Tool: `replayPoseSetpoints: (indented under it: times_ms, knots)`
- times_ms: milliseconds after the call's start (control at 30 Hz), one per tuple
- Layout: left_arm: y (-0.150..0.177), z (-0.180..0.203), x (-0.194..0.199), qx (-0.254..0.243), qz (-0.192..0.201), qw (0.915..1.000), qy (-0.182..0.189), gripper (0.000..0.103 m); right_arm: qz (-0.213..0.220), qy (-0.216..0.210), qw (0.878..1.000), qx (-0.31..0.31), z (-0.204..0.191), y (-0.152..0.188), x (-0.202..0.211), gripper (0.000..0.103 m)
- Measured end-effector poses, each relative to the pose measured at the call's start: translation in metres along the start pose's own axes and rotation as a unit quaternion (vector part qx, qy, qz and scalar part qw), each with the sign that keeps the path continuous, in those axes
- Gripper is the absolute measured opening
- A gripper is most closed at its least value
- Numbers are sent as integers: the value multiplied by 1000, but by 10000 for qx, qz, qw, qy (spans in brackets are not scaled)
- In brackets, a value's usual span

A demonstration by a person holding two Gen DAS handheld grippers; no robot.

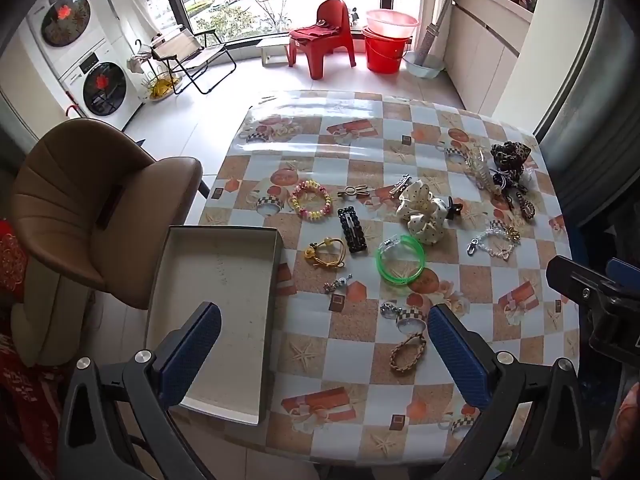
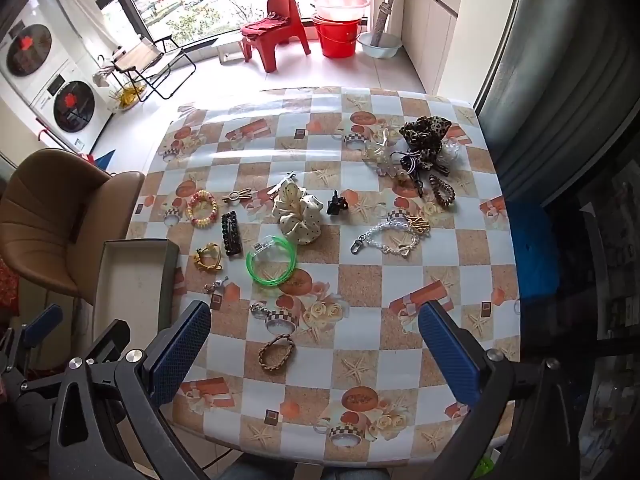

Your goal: Organize jewelry

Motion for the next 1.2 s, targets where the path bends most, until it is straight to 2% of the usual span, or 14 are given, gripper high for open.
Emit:
replayPoseSetpoints:
  times_ms: [33, 200, 1200]
  knots:
    - [0, -7, 2, 230, 164, 9994, -175, 103, 11, 7, 10000, -4, 0, 0, 0, 103]
    - [-1, -6, 1, 266, 166, 9994, -158, 103, 10, 68, 10000, 17, 1, 0, 0, 103]
    - [-1, -9, -1, 185, 170, 9996, -103, 103, -27, 117, 9999, 34, -2, -3, -4, 103]
Point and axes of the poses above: each gripper's, at about its wrist camera, not at the fingertips, and x roughly against the way its jaws point, z to its right, y to its underside, the point moved 10 cm from there along -x, roughly the way its jaws point, and after that the axes turned 2 degrees about x, right-handed, at the moved point
